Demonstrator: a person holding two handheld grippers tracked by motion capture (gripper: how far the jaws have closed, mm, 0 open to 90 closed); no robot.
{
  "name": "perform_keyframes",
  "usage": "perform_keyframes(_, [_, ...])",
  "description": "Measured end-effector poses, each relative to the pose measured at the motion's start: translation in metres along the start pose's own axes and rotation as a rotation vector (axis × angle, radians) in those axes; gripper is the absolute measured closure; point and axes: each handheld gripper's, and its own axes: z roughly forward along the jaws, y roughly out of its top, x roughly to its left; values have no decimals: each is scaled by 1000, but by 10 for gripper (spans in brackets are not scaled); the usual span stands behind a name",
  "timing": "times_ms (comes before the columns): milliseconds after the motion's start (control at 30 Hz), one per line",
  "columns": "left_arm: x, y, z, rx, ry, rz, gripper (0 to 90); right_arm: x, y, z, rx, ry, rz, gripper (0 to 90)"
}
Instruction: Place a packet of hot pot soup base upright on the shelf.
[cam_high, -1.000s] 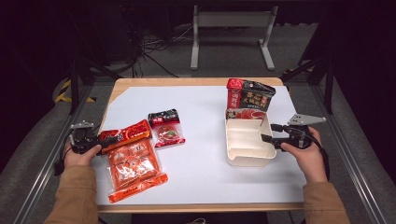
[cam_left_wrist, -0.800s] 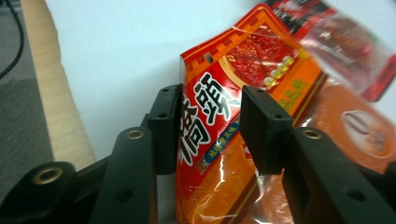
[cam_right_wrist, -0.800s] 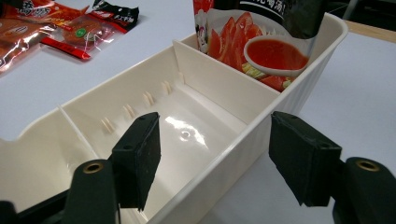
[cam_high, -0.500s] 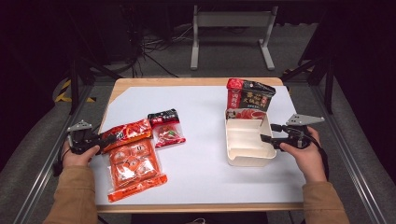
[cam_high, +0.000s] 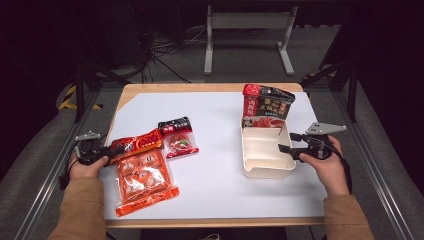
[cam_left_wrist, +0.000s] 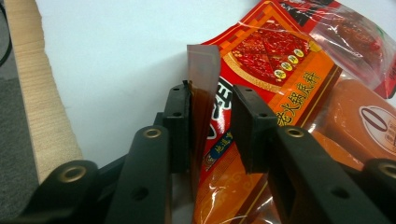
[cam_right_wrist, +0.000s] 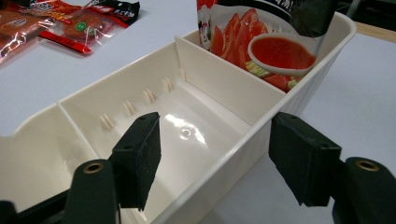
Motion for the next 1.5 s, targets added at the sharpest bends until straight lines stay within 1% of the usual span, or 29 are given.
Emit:
perform_keyframes(100, [0, 0, 0, 6, 6, -2, 711, 0, 0, 0, 1, 1, -1, 346])
perform_keyframes(167, [0, 0, 0, 11, 9, -4, 746, 0, 0, 0, 2, 0, -3, 345])
perform_keyframes(233, [1, 0, 0, 20, 28, -7, 792, 0, 0, 0, 2, -1, -5, 346])
perform_keyframes(267, [1, 0, 0, 25, 21, -22, 813, 0, 0, 0, 1, -1, -3, 346])
perform_keyframes(333, [2, 0, -1, 25, 9, -36, 842, 0, 0, -1, 0, 0, -1, 351])
perform_keyframes(400, [2, 0, -2, 27, 8, -36, 869, 0, 0, -1, 1, 0, 0, 355])
perform_keyframes(433, [1, 1, -3, 29, 4, -27, 869, 0, 0, -1, 2, 0, 1, 358])
perform_keyframes(467, [0, 2, -4, 34, 2, -28, 893, 0, 0, -1, 4, 1, 2, 362])
perform_keyframes(533, [-1, 3, -5, 34, 5, -22, 897, 0, 0, -1, 5, 0, 3, 368])
perform_keyframes(567, [-2, 4, -6, 32, 12, -25, 898, 0, 0, -1, 5, 0, 4, 369])
perform_keyframes(600, [-2, 5, -8, 34, 5, -26, 899, 0, 0, -2, 4, 0, 6, 371])
perform_keyframes(700, [-3, 6, -10, 26, 9, -32, 900, 0, 0, -3, 3, -3, 6, 396])
perform_keyframes(733, [-4, 7, -13, 15, 10, -24, 900, 0, 0, -3, 3, -3, 6, 396])
perform_keyframes(767, [-5, 7, -14, 8, 0, -27, 900, 0, 0, -4, 4, -5, 6, 406])
perform_keyframes(800, [-6, 8, -16, 6, 4, -29, 899, 0, 1, -4, 5, -5, 8, 417])
perform_keyframes(867, [-8, 11, -20, 2, 5, -11, 899, 0, 1, -5, 13, -11, 2, 441])
perform_keyframes(900, [-10, 12, -22, -2, 8, -12, 899, 0, 1, -5, 15, -12, -1, 451])
perform_keyframes(933, [-11, 13, -24, -5, 8, -4, 899, 1, 2, -5, 19, -14, -2, 456])
perform_keyframes(1100, [-14, 15, -31, -28, 8, -5, 900, 0, 2, -5, 19, -20, 4, 471])
perform_keyframes(1133, [-15, 16, -33, -37, 0, -2, 900, 0, 2, -5, 19, -20, 4, 471])
perform_keyframes(1233, [-18, 18, -39, -60, -1, -5, 900, 0, 3, -5, 20, -25, 8, 476])
perform_keyframes(1267, [-20, 20, -43, -75, -13, -6, 900, 0, 3, -6, 20, -26, 11, 475])
perform_keyframes(1300, [-21, 21, -46, -85, -16, 2, 900, 0, 3, -6, 21, -29, 11, 475])
perform_keyframes(1333, [-23, 22, -47, -93, -19, -2, 900, 0, 3, -6, 21, -31, 12, 474])
perform_keyframes(1367, [-25, 23, -50, -99, -21, 7, 900, 0, 3, -6, 19, -34, 12, 474])
perform_keyframes(1500, [-33, 28, -57, -134, -23, 23, 900, 0, 4, -11, -5, -53, 12, 481])
